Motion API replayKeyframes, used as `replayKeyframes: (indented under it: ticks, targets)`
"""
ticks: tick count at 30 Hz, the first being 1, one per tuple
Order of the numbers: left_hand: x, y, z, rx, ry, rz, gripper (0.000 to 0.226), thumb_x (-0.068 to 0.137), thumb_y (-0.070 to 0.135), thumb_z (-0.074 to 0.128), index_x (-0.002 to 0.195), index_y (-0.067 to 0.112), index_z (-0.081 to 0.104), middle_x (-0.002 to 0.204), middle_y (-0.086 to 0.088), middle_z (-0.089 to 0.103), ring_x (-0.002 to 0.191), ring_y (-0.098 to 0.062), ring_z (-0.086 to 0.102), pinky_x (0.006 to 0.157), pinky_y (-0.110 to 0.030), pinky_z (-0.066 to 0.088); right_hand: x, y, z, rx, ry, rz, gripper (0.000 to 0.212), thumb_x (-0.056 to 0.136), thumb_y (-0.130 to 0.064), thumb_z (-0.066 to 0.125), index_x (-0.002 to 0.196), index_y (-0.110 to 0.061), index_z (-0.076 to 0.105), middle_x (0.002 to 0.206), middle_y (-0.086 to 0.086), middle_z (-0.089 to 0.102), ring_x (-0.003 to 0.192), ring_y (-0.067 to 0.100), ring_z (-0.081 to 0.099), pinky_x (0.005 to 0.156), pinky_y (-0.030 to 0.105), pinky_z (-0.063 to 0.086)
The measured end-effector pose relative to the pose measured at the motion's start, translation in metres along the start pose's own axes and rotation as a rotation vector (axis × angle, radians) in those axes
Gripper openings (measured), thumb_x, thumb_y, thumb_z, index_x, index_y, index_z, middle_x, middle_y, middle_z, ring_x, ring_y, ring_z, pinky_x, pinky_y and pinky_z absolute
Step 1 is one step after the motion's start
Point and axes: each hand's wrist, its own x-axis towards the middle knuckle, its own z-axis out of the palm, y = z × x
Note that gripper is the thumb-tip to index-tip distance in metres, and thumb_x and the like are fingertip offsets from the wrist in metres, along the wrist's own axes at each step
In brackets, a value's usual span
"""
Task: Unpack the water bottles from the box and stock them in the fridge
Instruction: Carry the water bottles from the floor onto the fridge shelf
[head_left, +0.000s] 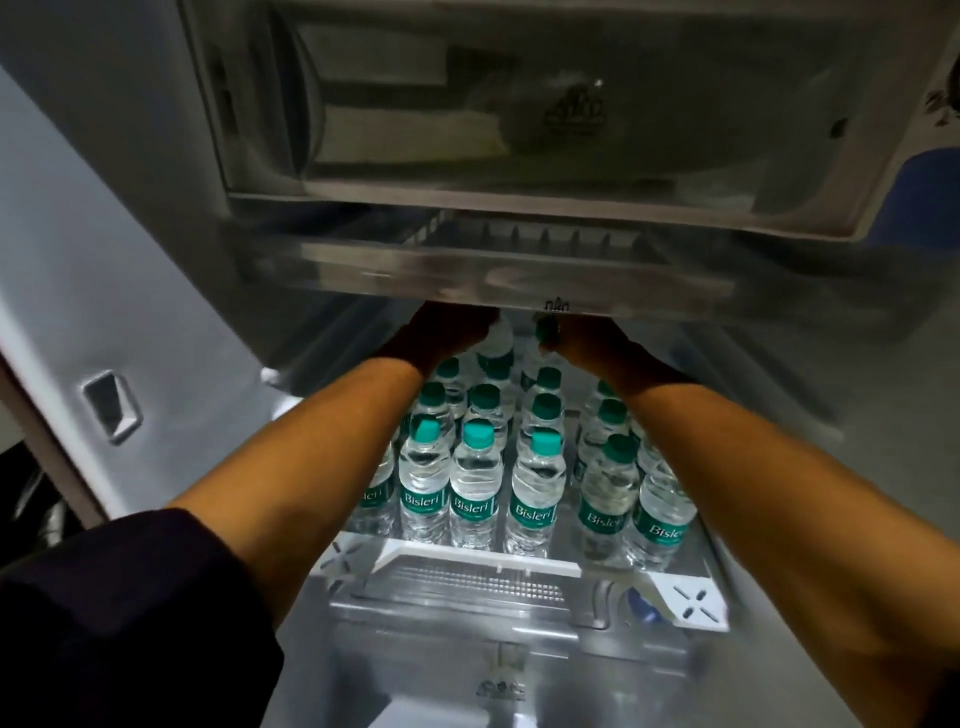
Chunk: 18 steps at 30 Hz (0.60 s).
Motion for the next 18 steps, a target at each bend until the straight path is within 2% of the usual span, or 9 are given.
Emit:
replayKeyframes:
  ticks: [3, 6, 9, 11, 14, 16, 18]
  targets:
    - [0.012, -0.003, 0.010, 0.090, -0.006, 0.010, 0.015, 0.098, 0.025, 0.052, 0.087, 0.017, 0.056, 0.082, -0.004, 0.058, 0.077, -0.019, 0.056, 0.072, -0.032, 0.050, 0.003, 0.004, 0.002, 0.014, -0.036, 0.008, 0.025, 0.094, -0.004, 0.058, 0.118, 0.003, 0.062, 0.121, 0.021, 0.061, 0.113, 0.032, 0.057, 0.092, 0.028, 0.041]
    - [0.020, -0.007, 0.018, 0.230, 0.004, 0.098, 0.012, 0.096, 0.018, 0.056, 0.087, 0.011, 0.058, 0.079, -0.003, 0.057, 0.073, -0.016, 0.054, 0.077, -0.036, 0.050, 0.005, 0.012, 0.007, 0.067, -0.007, 0.008, 0.028, 0.088, 0.001, 0.064, 0.116, 0.004, 0.063, 0.122, 0.021, 0.061, 0.114, 0.031, 0.057, 0.094, 0.026, 0.041]
    - [0.024, -0.011, 0.025, 0.344, -0.041, 0.125, 0.015, 0.094, 0.013, 0.058, 0.099, 0.000, 0.064, 0.096, -0.013, 0.064, 0.086, -0.022, 0.058, 0.077, -0.029, 0.044, 0.007, 0.020, 0.013, 0.053, -0.040, 0.014, 0.028, 0.090, -0.002, 0.064, 0.117, -0.002, 0.066, 0.125, 0.016, 0.062, 0.116, 0.027, 0.057, 0.098, 0.026, 0.040]
    - [0.026, -0.012, 0.027, 0.355, -0.060, 0.118, 0.017, 0.094, 0.012, 0.057, 0.103, -0.001, 0.064, 0.101, -0.015, 0.063, 0.091, -0.022, 0.058, 0.077, -0.028, 0.040, 0.009, 0.023, 0.016, 0.051, -0.038, 0.031, 0.025, 0.091, -0.006, 0.063, 0.115, -0.004, 0.068, 0.124, 0.015, 0.063, 0.115, 0.027, 0.058, 0.102, 0.031, 0.042]
    - [0.030, -0.011, 0.029, 0.350, -0.063, 0.123, 0.014, 0.094, 0.010, 0.056, 0.100, 0.001, 0.065, 0.099, -0.011, 0.061, 0.088, -0.017, 0.052, 0.080, -0.029, 0.042, 0.014, 0.026, 0.017, 0.011, -0.060, 0.044, 0.027, 0.090, -0.008, 0.065, 0.116, -0.006, 0.068, 0.124, 0.014, 0.063, 0.116, 0.027, 0.058, 0.103, 0.035, 0.043]
    - [0.034, -0.011, 0.034, 0.341, -0.069, 0.129, 0.014, 0.094, 0.011, 0.056, 0.099, 0.003, 0.066, 0.100, -0.011, 0.063, 0.087, -0.018, 0.054, 0.077, -0.027, 0.040, 0.016, 0.030, 0.018, 0.004, -0.052, 0.053, 0.028, 0.088, -0.007, 0.067, 0.116, -0.006, 0.068, 0.123, 0.014, 0.063, 0.115, 0.027, 0.059, 0.102, 0.034, 0.044]
    - [0.037, -0.011, 0.037, 0.307, -0.095, 0.118, 0.015, 0.093, 0.011, 0.058, 0.102, 0.004, 0.067, 0.102, -0.013, 0.065, 0.092, -0.023, 0.061, 0.078, -0.028, 0.046, 0.018, 0.032, 0.020, 0.037, -0.033, 0.067, 0.026, 0.089, -0.007, 0.067, 0.115, -0.005, 0.068, 0.121, 0.015, 0.064, 0.112, 0.026, 0.060, 0.097, 0.030, 0.045]
